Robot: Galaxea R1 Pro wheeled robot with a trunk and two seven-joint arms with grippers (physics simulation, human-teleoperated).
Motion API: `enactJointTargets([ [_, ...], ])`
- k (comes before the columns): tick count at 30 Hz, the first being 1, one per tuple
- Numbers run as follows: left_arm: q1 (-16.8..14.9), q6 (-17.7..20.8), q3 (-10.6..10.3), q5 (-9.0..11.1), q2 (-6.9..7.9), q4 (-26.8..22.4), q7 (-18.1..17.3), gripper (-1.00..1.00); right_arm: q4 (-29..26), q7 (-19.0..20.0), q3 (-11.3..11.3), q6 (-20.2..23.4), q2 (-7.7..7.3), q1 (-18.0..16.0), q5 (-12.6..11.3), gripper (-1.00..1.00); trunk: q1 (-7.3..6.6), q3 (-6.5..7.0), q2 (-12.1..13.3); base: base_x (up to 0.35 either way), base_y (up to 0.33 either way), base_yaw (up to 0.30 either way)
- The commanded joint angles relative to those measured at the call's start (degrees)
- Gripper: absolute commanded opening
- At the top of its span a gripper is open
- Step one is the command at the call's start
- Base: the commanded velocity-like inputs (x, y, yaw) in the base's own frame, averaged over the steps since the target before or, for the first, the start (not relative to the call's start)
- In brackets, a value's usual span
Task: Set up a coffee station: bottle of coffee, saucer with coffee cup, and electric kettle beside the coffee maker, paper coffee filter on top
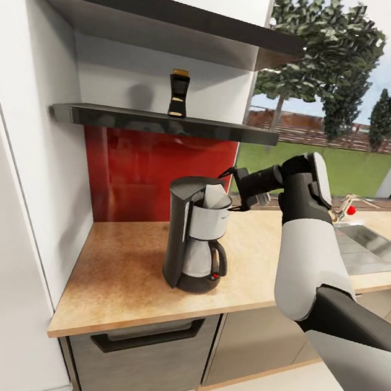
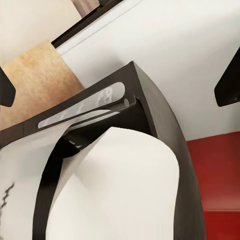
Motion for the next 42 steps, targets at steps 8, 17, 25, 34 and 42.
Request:
enactJointTargets([
  [8, -0.05, -0.19, 0.06, 0.16, -0.03, 0.05, 0.09, 1.0, -0.01, -0.46, -0.3, 0.61, 0.06, -0.08, -0.2, 1.0, 0.04, -0.14, -0.13, 0.0, -0.191, 0.0],
  [17, -0.05, -0.35, 0.1, 0.19, -0.26, -0.04, 0.14, 1.0, -0.01, -0.46, -0.34, 0.62, 0.06, -0.08, -0.2, 1.0, 0.04, -0.14, -0.13, 0.0, -0.27, -0.004],
  [25, -0.05, -0.36, 0.15, 0.24, -0.42, -0.04, 0.16, 1.0, 0.44, -0.46, -0.31, 0.69, 0.06, -0.08, -0.17, 1.0, 0.04, -0.14, -0.13, -0.057, -0.257, -0.234],
  [34, -0.05, -0.8, 0.24, 0.25, -0.21, -0.04, 0.14, 1.0, 3.54, -0.56, -0.22, 0.83, 0.06, 1.21, 0.29, 1.0, 0.04, -0.14, -0.13, -0.095, -0.072, -0.208],
  [42, -0.05, -0.96, 0.24, 0.19, -0.19, -0.04, 0.12, 1.0, 6.27, -0.32, -0.22, 0.98, -1.23, 7.84, 4.46, 1.0, 0.04, -0.14, -0.13, -0.005, -0.002, -0.028],
])
